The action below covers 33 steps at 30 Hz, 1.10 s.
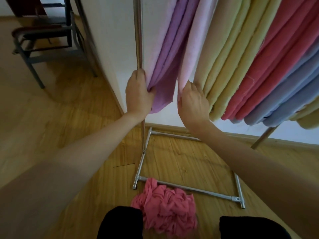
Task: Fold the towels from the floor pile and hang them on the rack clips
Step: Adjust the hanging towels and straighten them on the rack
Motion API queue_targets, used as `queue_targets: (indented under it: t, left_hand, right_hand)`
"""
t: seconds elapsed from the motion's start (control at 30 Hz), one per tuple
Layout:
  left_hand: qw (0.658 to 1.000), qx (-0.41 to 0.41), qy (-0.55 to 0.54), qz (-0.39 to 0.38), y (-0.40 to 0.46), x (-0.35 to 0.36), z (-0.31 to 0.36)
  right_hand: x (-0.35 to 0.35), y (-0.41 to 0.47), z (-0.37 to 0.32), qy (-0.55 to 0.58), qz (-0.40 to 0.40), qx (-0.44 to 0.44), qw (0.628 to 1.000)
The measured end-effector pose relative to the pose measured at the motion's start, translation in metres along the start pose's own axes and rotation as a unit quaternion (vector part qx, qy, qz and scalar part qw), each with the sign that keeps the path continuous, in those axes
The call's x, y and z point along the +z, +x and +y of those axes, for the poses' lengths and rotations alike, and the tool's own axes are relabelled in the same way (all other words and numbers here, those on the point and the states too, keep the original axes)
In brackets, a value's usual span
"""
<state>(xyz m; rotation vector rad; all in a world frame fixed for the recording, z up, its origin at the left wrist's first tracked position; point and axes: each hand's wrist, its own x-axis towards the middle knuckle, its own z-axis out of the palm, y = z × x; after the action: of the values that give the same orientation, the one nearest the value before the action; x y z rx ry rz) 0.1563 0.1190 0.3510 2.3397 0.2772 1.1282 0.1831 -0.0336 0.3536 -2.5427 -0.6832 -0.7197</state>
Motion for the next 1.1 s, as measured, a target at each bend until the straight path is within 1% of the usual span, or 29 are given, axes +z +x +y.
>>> queue_targets:
  t: [0.1,0.2,0.3,0.4,0.47,0.53,0.67,0.8,0.9,0.97,1.03,1.1]
  left_hand:
    - [0.999,0.006,-0.030,-0.025,-0.010,0.014,0.006]
    - [0.995,0.030,-0.074,-0.058,-0.024,0.021,0.012]
    - [0.990,0.053,-0.080,-0.102,-0.054,0.029,0.002]
    - [0.986,0.016,-0.051,-0.158,-0.101,0.041,-0.027]
    - [0.976,-0.009,-0.018,-0.215,-0.138,0.051,-0.052]
    - [0.957,-0.042,0.018,-0.288,-0.174,0.062,-0.074]
    - [0.895,-0.113,0.056,-0.428,-0.241,0.084,-0.105]
    - [0.837,-0.148,0.089,-0.519,-0.297,0.114,-0.134]
    - [0.800,-0.179,0.122,-0.560,-0.331,0.135,-0.156]
    - [0.783,-0.209,0.137,-0.570,-0.353,0.147,-0.175]
    - [0.772,-0.237,0.145,-0.571,-0.374,0.155,-0.196]
    - [0.772,-0.232,0.156,-0.570,-0.389,0.163,-0.213]
  right_hand:
    - [0.010,-0.005,0.014,0.045,-0.029,-0.007,0.999]
    - [0.014,-0.016,0.030,0.091,-0.046,-0.023,0.995]
    - [0.023,-0.040,0.051,0.093,-0.080,-0.023,0.992]
    - [0.036,-0.078,0.073,0.068,-0.142,-0.015,0.987]
    - [0.049,-0.107,0.086,0.039,-0.217,-0.010,0.975]
    - [0.066,-0.139,0.098,0.012,-0.302,-0.001,0.953]
    - [0.115,-0.205,0.122,0.005,-0.447,0.014,0.894]
    - [0.168,-0.267,0.147,0.010,-0.545,0.045,0.837]
    - [0.205,-0.303,0.156,0.031,-0.588,0.085,0.804]
    - [0.228,-0.321,0.156,0.036,-0.606,0.079,0.791]
    - [0.250,-0.333,0.153,0.037,-0.612,0.059,0.788]
    - [0.272,-0.342,0.148,0.041,-0.612,0.049,0.788]
